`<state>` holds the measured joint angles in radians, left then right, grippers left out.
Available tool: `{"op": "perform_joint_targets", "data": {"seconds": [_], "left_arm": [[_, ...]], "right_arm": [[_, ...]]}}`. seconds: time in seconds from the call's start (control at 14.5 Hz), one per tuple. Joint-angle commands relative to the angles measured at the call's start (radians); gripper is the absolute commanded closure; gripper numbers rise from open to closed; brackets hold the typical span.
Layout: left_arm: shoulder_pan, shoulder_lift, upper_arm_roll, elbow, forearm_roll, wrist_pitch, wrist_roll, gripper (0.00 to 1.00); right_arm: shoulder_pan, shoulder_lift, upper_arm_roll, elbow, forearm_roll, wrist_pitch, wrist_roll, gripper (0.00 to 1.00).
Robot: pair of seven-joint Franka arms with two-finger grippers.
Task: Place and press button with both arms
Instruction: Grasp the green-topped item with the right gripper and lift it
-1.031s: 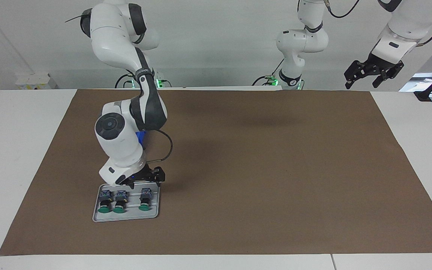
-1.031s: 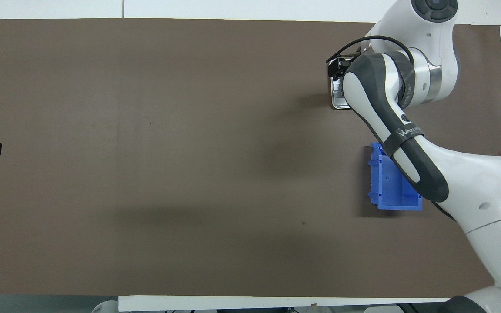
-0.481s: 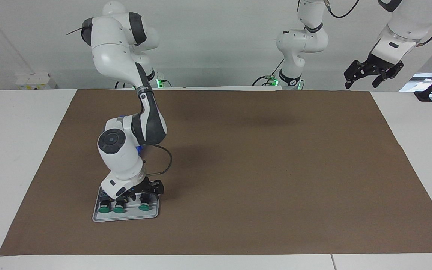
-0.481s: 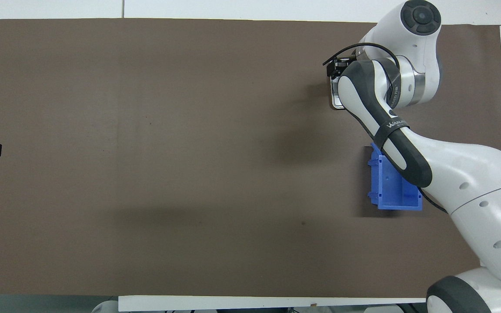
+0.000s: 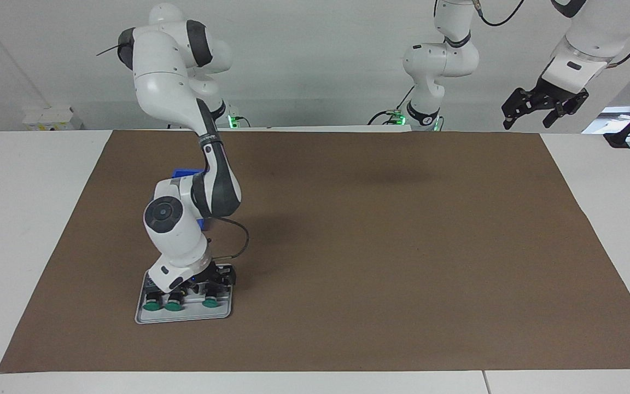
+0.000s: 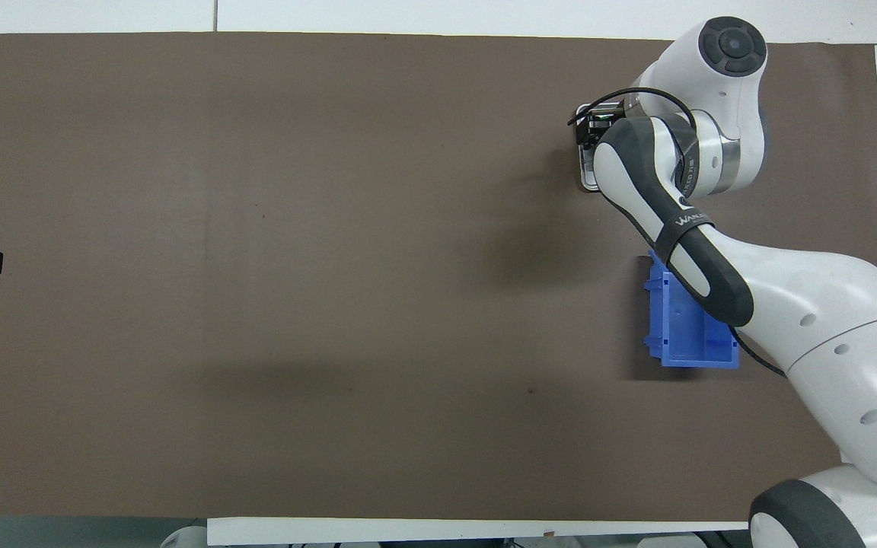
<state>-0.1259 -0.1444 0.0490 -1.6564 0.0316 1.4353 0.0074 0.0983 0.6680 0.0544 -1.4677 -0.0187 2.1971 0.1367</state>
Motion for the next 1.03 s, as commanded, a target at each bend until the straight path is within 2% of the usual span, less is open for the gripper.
{"op": "perform_joint_targets", "data": {"seconds": [0.0,0.14,0.27,0.34,0.48,0.69,0.96], "left_arm": [[0.005,-0.024,-0.003,-0.025,0.017,0.0,0.002,0.0],[0.005,-0.024,-0.003,-0.025,0.017,0.0,0.002,0.0],[0.005,-0.024,-0.003,-0.025,0.017,0.002,0.0,0.0],[0.005,-0.024,-0.003,-0.025,0.017,0.002,0.0,0.0],[0.005,-0.024,-0.003,-0.025,0.017,0.004,0.0,0.0],[0.005,-0.024,-0.003,-0.025,0.017,0.004,0.0,0.0],[0.005,-0.024,-0.003,-0.025,0.017,0.004,0.0,0.0]], "right_arm": [[-0.012,-0.013,0.01,-0.029,-0.012,0.016,-0.002,0.26],[-0.011,-0.015,0.01,-0.026,-0.012,0.0,-0.002,0.53],[-0.003,-0.018,0.01,-0.011,-0.023,-0.043,0.0,0.89],[0.003,-0.03,0.01,0.001,-0.033,-0.06,0.0,1.0],[0.004,-0.068,0.01,0.013,-0.044,-0.118,0.0,1.0],[0.052,-0.129,0.012,0.046,-0.031,-0.271,0.043,1.0],[0.173,-0.209,0.015,0.04,-0.026,-0.442,0.34,1.0]]}}
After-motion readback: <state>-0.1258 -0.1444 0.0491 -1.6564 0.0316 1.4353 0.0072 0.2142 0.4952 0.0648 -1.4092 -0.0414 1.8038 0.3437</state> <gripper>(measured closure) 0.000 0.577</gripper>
